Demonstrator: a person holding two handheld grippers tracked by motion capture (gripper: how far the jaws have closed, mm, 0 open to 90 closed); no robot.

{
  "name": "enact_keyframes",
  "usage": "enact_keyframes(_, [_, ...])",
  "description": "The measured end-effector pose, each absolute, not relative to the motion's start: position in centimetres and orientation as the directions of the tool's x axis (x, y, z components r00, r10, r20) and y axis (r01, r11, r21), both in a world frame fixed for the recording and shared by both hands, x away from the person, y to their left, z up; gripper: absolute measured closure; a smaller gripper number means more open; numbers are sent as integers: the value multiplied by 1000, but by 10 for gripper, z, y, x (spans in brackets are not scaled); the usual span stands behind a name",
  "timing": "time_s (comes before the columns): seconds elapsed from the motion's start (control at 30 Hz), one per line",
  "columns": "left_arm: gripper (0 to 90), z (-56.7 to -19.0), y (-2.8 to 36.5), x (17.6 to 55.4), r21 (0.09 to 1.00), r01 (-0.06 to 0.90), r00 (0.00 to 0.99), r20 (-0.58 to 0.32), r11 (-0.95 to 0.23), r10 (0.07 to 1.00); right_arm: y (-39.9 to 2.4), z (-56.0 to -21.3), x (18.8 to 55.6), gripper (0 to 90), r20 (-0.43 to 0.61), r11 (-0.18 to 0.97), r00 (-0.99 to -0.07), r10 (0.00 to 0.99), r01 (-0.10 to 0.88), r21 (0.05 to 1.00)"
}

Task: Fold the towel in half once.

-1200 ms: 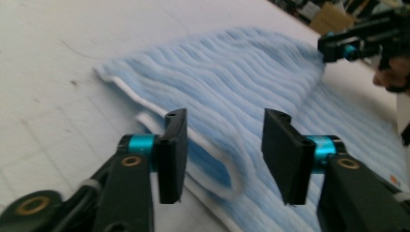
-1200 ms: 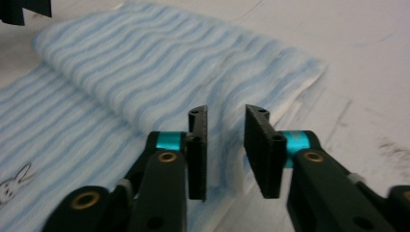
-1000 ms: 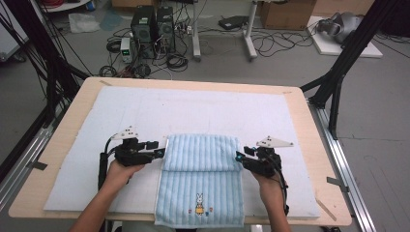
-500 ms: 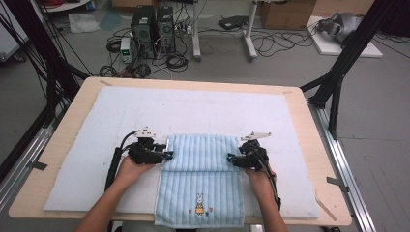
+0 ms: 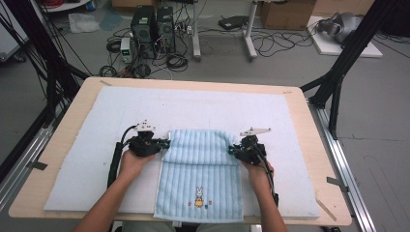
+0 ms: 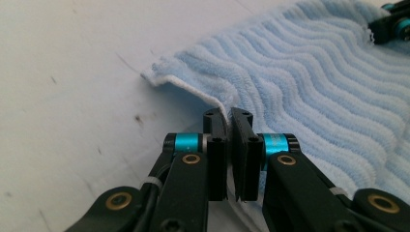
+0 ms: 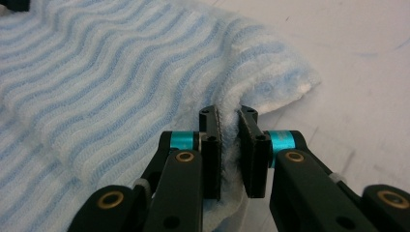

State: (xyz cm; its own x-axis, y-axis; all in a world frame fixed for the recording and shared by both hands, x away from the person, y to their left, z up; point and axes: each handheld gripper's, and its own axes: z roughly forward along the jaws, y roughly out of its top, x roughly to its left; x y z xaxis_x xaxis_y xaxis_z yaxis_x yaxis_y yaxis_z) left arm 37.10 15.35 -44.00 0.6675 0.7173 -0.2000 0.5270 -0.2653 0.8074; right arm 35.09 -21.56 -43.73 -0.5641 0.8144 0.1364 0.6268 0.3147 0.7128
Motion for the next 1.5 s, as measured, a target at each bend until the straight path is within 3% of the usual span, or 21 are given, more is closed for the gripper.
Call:
enact_keyframes(0.27, [851,-430,152,400,818,525,644,-201,-235,738,-213,-429,377,812,131,283,-533,836,623,730])
enact_keyframes(0.43, [851,-421,154,406,855,477,635,-174,-205,753,-211,-421,385,811,111,270,-526,843,593,758])
enact_keyframes(0.67, [839,-432,152,411,803,549,624,-209,-231,753,-208,-429,396,782,125,279,-508,852,643,713])
enact_keyframes(0.73, [770,-434,152,413,793,573,594,-227,-207,772,-209,-433,398,698,137,268,-492,860,663,699])
enact_keyframes(0.8, [583,-432,154,414,808,565,558,-228,-165,798,-212,-433,399,587,146,233,-463,874,665,710])
enact_keyframes(0.83, [506,-430,156,415,820,555,551,-238,-138,800,-215,-430,398,573,156,213,-455,877,658,722])
enact_keyframes(0.93, [439,-422,159,421,842,527,559,-238,-118,794,-223,-422,397,499,174,160,-434,884,630,760])
enact_keyframes(1.2, [397,-419,153,448,816,566,549,-265,-119,793,-235,-410,393,435,193,112,-423,885,596,795])
enact_keyframes(1.5, [437,-441,148,459,778,616,518,-283,-122,807,-237,-410,392,422,183,134,-445,877,592,795])
